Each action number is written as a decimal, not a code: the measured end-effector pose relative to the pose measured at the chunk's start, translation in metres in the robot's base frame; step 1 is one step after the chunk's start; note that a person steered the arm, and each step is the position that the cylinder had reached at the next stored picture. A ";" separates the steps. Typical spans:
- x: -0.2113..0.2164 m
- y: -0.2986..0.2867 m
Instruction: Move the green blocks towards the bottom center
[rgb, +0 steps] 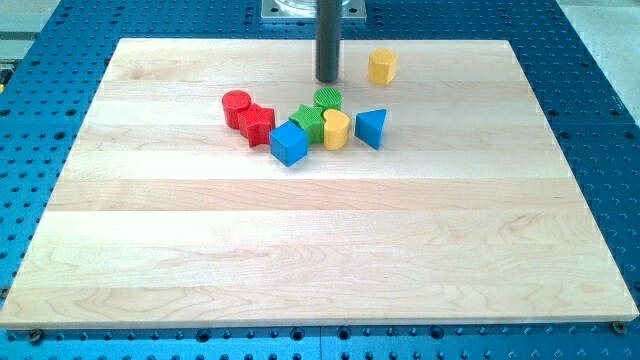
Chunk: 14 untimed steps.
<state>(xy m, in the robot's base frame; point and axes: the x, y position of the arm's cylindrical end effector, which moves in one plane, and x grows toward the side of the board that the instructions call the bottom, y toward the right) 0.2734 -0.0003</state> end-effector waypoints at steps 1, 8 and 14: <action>0.005 -0.009; 0.055 0.007; 0.050 -0.056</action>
<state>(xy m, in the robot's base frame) 0.3235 -0.0561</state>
